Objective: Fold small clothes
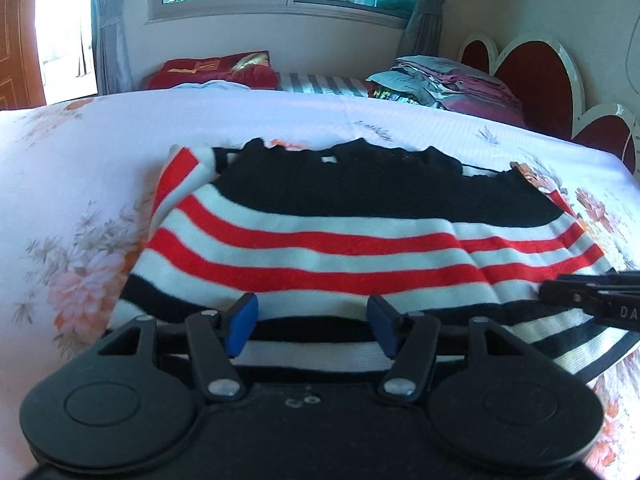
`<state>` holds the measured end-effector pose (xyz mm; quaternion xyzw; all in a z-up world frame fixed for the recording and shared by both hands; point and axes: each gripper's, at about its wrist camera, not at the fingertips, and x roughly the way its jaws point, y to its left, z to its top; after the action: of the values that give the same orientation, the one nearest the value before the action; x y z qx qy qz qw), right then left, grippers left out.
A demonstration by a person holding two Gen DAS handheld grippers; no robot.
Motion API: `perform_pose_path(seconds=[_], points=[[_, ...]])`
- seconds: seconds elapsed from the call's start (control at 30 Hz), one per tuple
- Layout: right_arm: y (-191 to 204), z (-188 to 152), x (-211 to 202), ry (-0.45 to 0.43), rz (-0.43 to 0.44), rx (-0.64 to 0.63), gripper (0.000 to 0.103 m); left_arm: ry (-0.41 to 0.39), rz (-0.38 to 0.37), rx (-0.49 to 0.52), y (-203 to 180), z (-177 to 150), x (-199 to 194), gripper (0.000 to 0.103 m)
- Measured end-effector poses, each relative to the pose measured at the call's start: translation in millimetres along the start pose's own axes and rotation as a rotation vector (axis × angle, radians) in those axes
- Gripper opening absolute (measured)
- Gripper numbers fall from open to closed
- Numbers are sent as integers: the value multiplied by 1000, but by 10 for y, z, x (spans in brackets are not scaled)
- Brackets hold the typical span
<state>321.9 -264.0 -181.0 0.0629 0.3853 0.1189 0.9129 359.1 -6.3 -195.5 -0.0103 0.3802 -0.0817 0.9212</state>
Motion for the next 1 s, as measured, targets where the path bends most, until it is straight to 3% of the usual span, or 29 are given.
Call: perform_pose_path(seconds=[0.3, 0.4, 0.53, 0.63, 0.7, 0.87, 0.97, 1.0], points=[[-246, -191, -274, 6, -142, -3, 27, 8, 8, 0, 118, -46, -102, 60], [-378, -257, -400, -6, -161, 57, 27, 7, 11, 4, 156, -67, -143, 60], [-447, -347, -422, 24, -192, 25, 27, 12, 14, 10, 219, -99, -193, 60], [-447, -372, -534, -11, -198, 56, 27, 14, 14, 4, 264, -131, -249, 60], [-457, -430, -471, 28, -217, 37, 27, 13, 19, 18, 257, -150, -261, 60], [-391, -392, -539, 12, -202, 43, 27, 18, 27, -3, 273, -171, -343, 58], [-246, -349, -607, -15, -157, 35, 27, 12, 14, -55, 318, -194, -494, 61], [-185, -335, -611, -21, -143, 26, 27, 14, 7, -74, 336, -214, -544, 66]])
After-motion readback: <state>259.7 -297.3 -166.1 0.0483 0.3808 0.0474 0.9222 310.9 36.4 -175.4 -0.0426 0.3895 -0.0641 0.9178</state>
